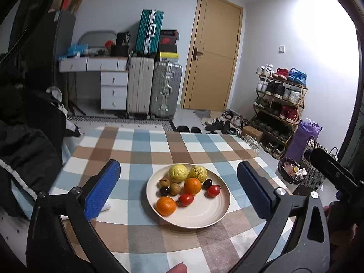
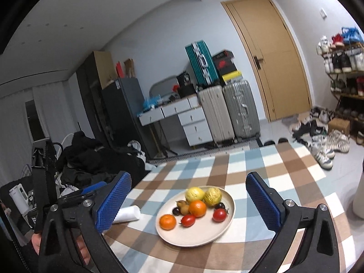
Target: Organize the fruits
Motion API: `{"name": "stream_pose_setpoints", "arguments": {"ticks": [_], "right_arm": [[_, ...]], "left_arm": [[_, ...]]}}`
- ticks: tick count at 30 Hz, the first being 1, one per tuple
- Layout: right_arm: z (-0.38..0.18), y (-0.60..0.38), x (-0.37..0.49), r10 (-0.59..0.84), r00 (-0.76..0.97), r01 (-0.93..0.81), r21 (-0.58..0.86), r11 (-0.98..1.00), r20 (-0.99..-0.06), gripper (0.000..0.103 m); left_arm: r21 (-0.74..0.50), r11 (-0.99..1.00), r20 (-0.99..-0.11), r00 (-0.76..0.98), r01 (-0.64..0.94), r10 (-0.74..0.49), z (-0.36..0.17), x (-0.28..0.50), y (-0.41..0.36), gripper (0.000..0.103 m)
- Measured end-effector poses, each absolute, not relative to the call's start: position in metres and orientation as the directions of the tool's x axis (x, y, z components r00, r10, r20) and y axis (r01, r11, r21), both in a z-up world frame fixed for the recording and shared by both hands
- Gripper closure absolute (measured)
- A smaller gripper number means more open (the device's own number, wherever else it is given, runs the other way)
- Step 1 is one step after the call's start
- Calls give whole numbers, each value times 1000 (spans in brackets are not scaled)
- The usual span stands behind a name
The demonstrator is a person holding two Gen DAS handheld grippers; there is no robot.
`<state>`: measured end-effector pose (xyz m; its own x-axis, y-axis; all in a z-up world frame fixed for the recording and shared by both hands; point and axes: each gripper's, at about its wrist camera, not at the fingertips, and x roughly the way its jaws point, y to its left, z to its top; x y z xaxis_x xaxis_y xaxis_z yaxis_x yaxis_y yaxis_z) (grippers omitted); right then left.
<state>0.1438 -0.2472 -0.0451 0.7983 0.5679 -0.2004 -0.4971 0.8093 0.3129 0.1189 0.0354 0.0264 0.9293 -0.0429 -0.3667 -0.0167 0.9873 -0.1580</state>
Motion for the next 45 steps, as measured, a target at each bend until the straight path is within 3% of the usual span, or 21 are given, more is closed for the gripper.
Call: {"name": "stream_pose_setpoints", "arguments": {"ticks": [6, 19, 32, 45], "right_arm": [[-35, -239, 108, 561, 816, -521, 243, 818, -139, 0], [-38, -226, 50, 470, 882, -468, 58, 882, -26, 0], [-85, -212, 50, 454, 886, -457, -15, 889, -93, 0], [-126, -217, 79, 435, 880, -442, 6, 897, -188, 0]], "left_arm": [[-112, 990, -305, 951, -82, 44, 33, 82, 39, 1], [-139, 988, -259, 966, -61, 24, 15, 41, 57, 1], [-119, 989, -308, 950, -91, 50, -38, 56, 64, 1], [-98, 989, -359, 931, -113, 70, -79, 79, 66, 1]]}}
